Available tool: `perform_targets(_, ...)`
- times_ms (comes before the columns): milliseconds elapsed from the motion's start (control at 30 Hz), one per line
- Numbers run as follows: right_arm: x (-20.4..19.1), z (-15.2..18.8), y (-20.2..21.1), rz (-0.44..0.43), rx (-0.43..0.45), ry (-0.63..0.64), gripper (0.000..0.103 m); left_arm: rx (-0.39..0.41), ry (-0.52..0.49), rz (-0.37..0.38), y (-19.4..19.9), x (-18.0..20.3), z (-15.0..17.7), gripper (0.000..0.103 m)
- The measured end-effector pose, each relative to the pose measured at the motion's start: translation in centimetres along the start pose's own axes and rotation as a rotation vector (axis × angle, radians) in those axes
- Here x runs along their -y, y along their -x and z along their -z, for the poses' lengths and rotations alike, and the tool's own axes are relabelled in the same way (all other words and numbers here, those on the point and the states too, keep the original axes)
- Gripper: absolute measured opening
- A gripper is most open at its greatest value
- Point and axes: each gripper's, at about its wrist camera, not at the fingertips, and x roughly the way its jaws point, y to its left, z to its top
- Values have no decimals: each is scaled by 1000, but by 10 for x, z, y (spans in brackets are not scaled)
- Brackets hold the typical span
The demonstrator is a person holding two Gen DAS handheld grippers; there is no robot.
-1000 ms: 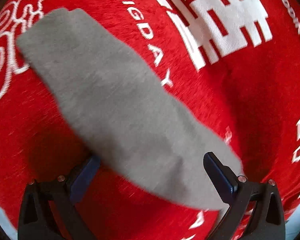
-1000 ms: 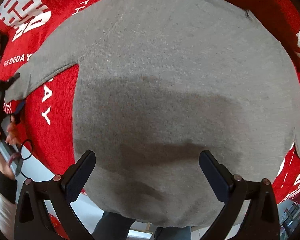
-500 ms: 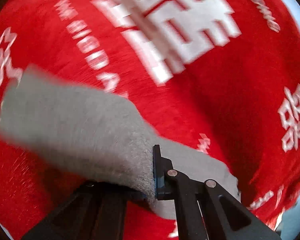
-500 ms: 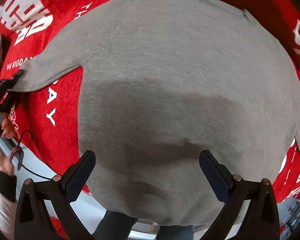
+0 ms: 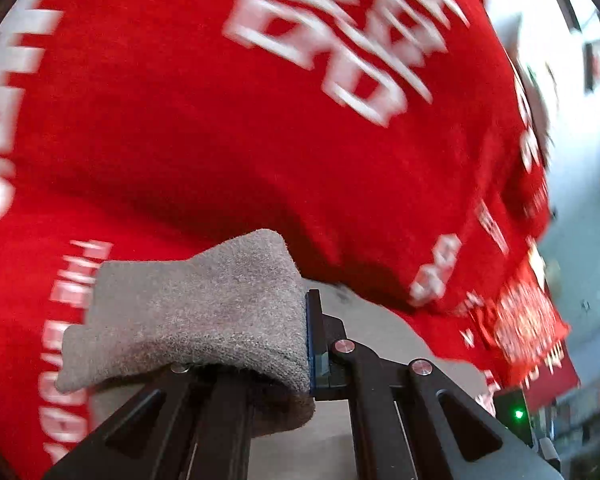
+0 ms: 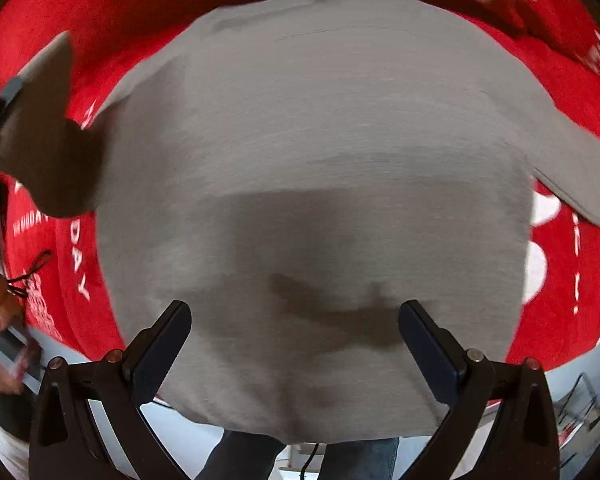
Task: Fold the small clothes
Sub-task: 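Grasp the sweater sleeve with the left gripper and fold it across the back, then open the left gripper to release the folded sleeve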
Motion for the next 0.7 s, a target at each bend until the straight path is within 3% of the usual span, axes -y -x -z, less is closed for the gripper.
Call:
perform_targets(167,55,-4,3,3,12,-84,103,-204,-125,-56,-98,69,37,6)
perform_targets(367,90,-18,-4,34,19,-120,103,-379,-186,-241,-153,81,78,7)
perform_targets(433,90,-25,-4,39,34,-106,103,-382,-205,-267,-150,84,80,34)
perform_targets(467,87,-28,-2,46,55,-96,103,-377,-214,-265,-144,86,79,63)
perform_targets(500,84,-32,1,49,78,-85,103,-367,-232,-277,-134,90,77,75)
perform_targets(633,40,-48,15,52,197,29,103,-328,-279,-292,-91,90,63,75)
perform_targets(700,13,-55,17,66,242,137,103,-290,-270,-345,-63,74,50,75)
